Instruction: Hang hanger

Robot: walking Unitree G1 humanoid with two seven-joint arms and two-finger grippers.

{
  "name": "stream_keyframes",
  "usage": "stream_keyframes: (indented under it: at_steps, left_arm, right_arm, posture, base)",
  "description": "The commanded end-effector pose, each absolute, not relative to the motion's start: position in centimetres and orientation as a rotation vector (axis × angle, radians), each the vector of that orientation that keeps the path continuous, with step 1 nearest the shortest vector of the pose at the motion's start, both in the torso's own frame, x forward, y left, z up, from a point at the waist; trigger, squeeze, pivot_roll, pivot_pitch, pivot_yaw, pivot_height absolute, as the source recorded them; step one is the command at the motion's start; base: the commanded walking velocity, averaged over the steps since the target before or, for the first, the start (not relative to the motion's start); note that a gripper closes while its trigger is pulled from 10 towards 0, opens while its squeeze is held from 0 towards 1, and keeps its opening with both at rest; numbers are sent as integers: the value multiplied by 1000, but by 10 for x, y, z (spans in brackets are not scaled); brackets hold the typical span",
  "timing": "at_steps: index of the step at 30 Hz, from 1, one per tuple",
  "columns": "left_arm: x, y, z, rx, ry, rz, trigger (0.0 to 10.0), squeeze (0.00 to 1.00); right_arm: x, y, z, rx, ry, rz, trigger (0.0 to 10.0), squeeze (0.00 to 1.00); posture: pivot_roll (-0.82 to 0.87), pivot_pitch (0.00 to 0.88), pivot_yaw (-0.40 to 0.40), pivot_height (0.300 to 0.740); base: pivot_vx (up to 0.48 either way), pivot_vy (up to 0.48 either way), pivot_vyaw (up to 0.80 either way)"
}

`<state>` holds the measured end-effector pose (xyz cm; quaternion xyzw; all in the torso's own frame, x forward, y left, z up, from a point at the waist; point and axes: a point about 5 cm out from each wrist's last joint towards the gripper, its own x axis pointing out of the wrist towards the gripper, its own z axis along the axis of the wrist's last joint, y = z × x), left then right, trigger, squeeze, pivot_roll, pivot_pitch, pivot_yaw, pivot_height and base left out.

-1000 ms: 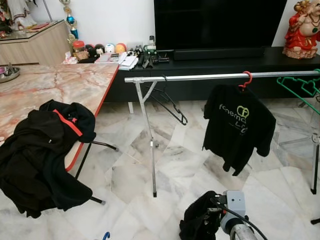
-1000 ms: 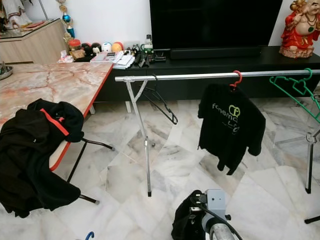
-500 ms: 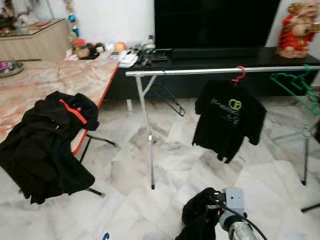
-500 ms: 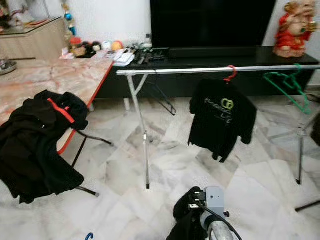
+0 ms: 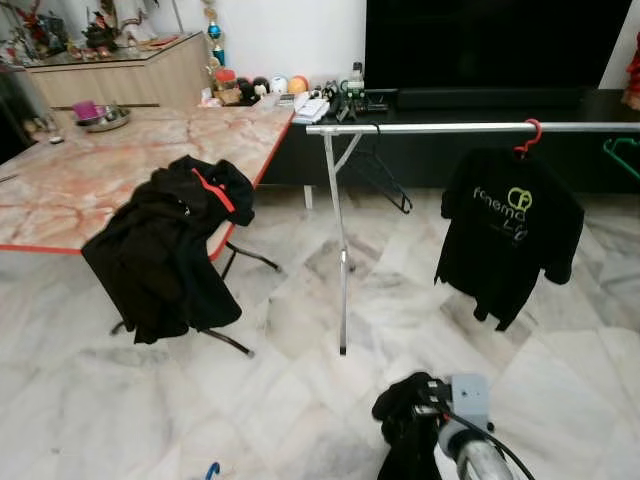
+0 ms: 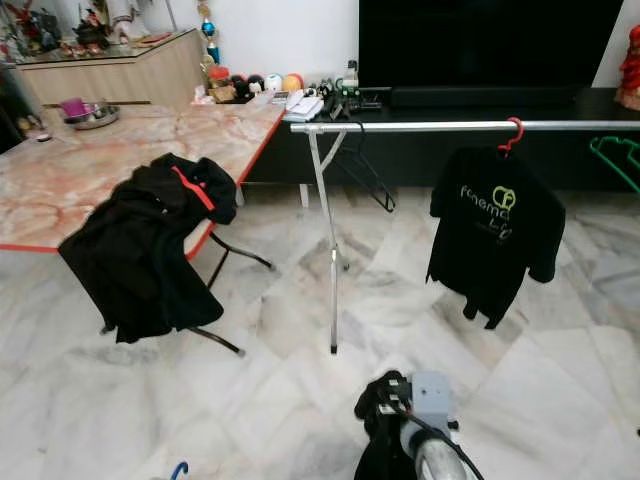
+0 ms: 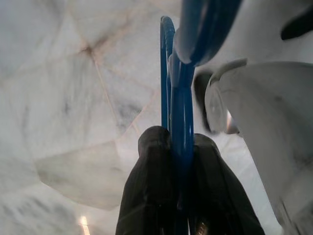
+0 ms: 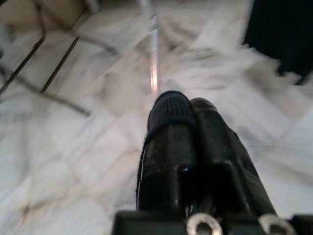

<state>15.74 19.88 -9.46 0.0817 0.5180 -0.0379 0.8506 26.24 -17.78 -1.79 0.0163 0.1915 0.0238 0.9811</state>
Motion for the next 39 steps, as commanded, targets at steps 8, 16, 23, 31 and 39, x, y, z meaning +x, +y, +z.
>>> stream_keyframes:
  at_steps: [8, 16, 23, 31, 39]
  left_arm:
    - [181, 203, -81, 270, 912, -88, 10000, 0]
    - [255, 189, -30, 311, 614, -352, 10000, 0]
    - [281, 166, 0, 334, 466, -567, 10000, 0]
    - [278, 147, 11, 409, 597, -999, 10000, 0]
    - [283, 127, 28, 277, 600, -1132, 10000, 0]
  right_arm:
    - [272, -177, -8, 21, 332, 79, 10000, 0]
    - [288, -179, 10, 4, 263, 117, 10000, 0]
    - [302, -183, 26, -11, 210, 133, 10000, 0]
    - [324, -185, 51, -26, 145, 150, 10000, 0]
    - [324, -178, 47, -47, 189, 182, 10000, 0]
  posture:
    - [65, 25, 35, 740]
    - [65, 30, 31, 740]
    - [69, 26, 31, 740]
    - [61, 20, 33, 740]
    - [66, 9, 34, 740]
  base:
    - [0, 0, 0]
    - [0, 0, 0]
    - [0, 0, 0]
    - [0, 0, 0]
    - [0, 0, 0]
